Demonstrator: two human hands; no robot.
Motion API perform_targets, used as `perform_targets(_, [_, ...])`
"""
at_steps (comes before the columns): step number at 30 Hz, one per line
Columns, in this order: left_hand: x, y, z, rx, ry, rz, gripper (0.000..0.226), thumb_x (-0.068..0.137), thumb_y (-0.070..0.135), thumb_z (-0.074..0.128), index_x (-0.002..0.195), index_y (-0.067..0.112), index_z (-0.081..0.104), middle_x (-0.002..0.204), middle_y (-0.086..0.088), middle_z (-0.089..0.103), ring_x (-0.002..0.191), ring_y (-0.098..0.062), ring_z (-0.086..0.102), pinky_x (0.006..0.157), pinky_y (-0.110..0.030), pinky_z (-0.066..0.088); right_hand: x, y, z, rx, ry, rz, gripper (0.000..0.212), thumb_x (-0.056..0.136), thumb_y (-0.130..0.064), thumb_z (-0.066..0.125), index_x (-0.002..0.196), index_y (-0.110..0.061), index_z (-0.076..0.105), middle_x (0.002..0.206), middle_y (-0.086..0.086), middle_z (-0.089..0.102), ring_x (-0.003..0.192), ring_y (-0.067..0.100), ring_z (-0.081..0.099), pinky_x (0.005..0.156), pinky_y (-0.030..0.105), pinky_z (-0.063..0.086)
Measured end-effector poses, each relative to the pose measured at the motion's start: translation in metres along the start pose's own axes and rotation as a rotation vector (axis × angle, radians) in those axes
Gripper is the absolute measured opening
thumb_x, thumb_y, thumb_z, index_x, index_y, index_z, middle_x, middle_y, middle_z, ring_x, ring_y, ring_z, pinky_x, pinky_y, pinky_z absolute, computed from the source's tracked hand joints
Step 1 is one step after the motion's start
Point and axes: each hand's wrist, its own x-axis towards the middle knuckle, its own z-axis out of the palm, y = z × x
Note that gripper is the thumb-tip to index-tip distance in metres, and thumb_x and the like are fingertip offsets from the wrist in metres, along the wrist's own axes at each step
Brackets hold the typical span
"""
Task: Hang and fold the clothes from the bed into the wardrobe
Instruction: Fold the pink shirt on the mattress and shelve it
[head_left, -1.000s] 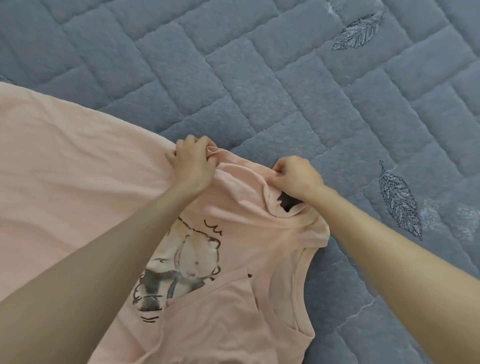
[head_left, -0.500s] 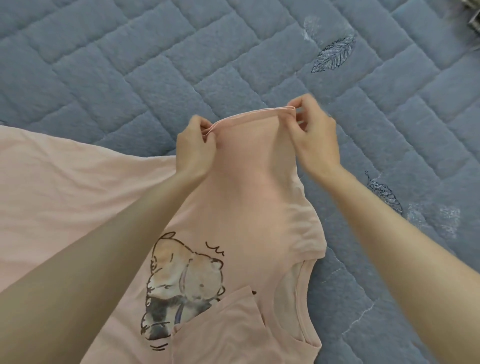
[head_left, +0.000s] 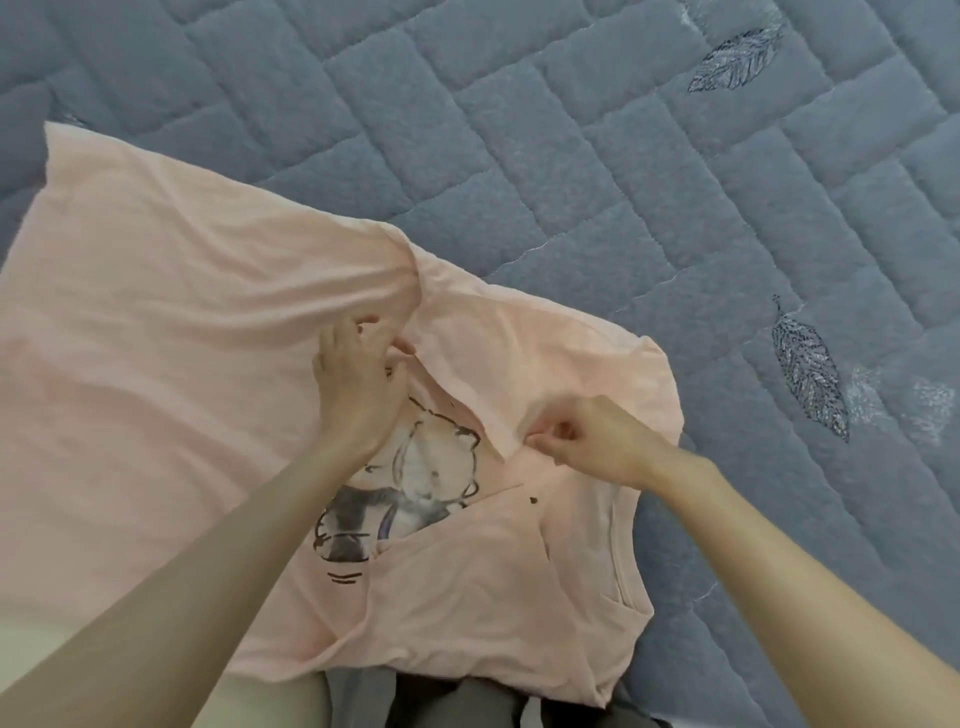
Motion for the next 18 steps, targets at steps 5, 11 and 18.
perform_targets(5, [-0.040, 0.011, 0.020, -0.007, -0.011, -0.048, 0.025, 0.085, 0.006, 0.050, 0.105, 0.009, 0.063, 0.110, -0.014, 0.051, 0.106, -0.032, 0.041, 0.094, -0.036, 0.032, -0.009, 0.011, 0.002, 0.058, 0.433, 0.045, 0.022, 0.091, -0.013, 0.052, 0.098, -0.023, 0.071, 0.078, -0.016, 0.064, 0.070, 0.004, 0.055, 0.068, 0.018, 0.044])
perform_targets(11, [-0.097, 0.051, 0.047, -0.193, -0.010, -0.082, 0.022, 0.085, 0.006, 0.055, 0.106, 0.009, 0.062, 0.104, -0.012, 0.053, 0.104, -0.030, 0.046, 0.087, -0.039, 0.037, -0.009, 0.026, -0.010, -0.195, 0.670, 0.103, 0.035, 0.091, -0.015, 0.054, 0.125, -0.015, 0.054, 0.135, 0.010, 0.043, 0.121, 0.030, 0.032, 0.099, 0.032, 0.032])
perform_targets(18, [-0.185, 0.082, 0.096, -0.223, -0.078, -0.275, 0.049, 0.082, 0.038, 0.059, 0.126, 0.024, 0.043, 0.114, 0.000, 0.038, 0.107, -0.021, 0.035, 0.084, -0.032, 0.028, 0.001, 0.040, 0.010, 0.010, 0.583, 0.298, 0.070, 0.092, -0.047, 0.052, 0.149, -0.021, 0.021, 0.157, 0.005, 0.019, 0.139, 0.032, 0.020, 0.109, 0.045, 0.023])
